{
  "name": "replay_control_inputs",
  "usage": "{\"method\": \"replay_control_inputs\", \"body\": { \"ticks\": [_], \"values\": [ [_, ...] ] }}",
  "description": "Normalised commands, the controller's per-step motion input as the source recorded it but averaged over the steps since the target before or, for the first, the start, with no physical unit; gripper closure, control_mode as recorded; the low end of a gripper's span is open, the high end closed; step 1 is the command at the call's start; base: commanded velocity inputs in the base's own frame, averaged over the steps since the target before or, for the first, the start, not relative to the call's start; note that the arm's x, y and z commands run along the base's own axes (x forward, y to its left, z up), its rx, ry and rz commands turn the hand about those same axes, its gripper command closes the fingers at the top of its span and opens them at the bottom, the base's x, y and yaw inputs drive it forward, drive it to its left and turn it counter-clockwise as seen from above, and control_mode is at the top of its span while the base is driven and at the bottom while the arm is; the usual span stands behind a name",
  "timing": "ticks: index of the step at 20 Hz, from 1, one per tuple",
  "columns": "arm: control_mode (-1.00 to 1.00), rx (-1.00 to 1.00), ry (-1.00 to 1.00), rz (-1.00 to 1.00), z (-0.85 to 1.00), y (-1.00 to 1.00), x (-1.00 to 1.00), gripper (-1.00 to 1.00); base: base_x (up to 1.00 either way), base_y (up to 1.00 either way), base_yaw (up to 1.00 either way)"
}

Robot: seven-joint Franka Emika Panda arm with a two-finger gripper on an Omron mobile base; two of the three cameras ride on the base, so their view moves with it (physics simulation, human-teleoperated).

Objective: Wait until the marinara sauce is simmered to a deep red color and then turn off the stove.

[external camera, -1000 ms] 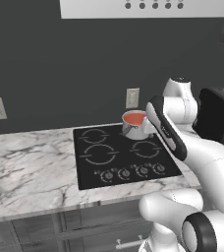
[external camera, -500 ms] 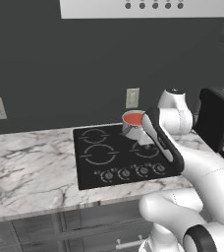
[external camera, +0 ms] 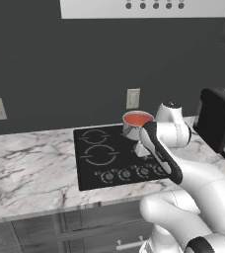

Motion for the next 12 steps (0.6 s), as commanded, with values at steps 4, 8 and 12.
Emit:
{"method": "replay_control_inputs", "body": {
  "ticks": [4,8,12],
  "values": [
    [-1.00,0.00,0.00,0.04,-0.26,0.00,0.00,-1.00,0.00,0.00,0.00],
    [-1.00,-0.04,0.00,0.02,-0.21,0.00,0.00,-1.00,0.00,0.00,0.00],
    [-1.00,-0.04,0.00,0.02,-0.23,0.00,0.00,-1.00,0.00,0.00,0.00]
  ]
}}
